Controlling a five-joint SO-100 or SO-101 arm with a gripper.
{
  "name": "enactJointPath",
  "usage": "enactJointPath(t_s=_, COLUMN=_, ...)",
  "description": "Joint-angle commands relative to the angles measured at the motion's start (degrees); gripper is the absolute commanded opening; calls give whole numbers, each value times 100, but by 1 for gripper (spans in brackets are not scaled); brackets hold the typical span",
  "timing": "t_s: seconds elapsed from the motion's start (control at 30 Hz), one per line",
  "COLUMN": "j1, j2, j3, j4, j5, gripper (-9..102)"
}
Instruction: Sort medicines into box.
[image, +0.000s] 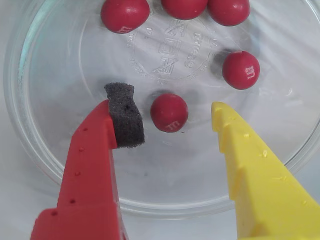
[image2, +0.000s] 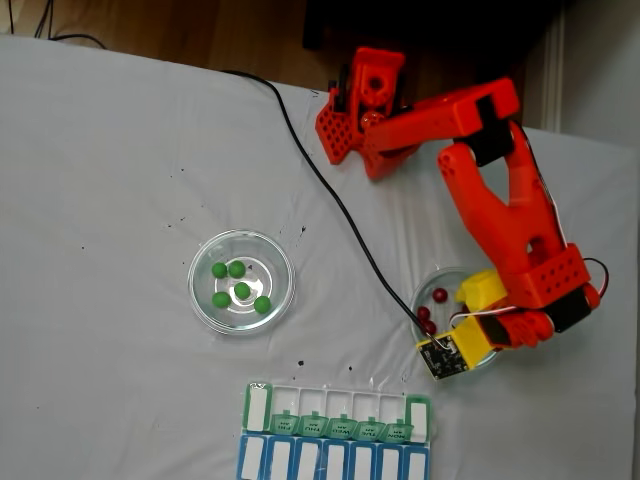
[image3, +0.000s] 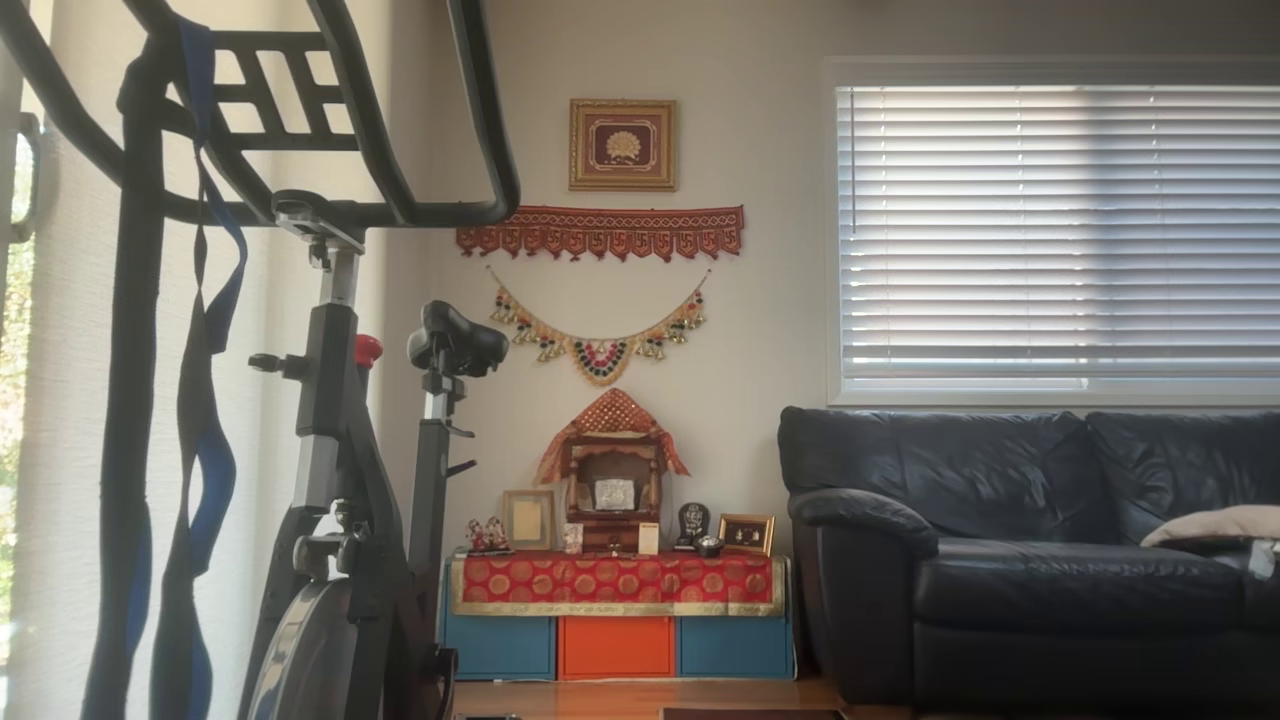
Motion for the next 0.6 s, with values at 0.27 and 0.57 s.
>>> enactJointPath(t_s=0.27, j1=-9, j2=404, j3=-167, j4=88, j5=26, gripper=25)
enactJointPath(t_s=0.57, j1=0, j2=940, j3=642, j4=-633, j5=-9, gripper=24)
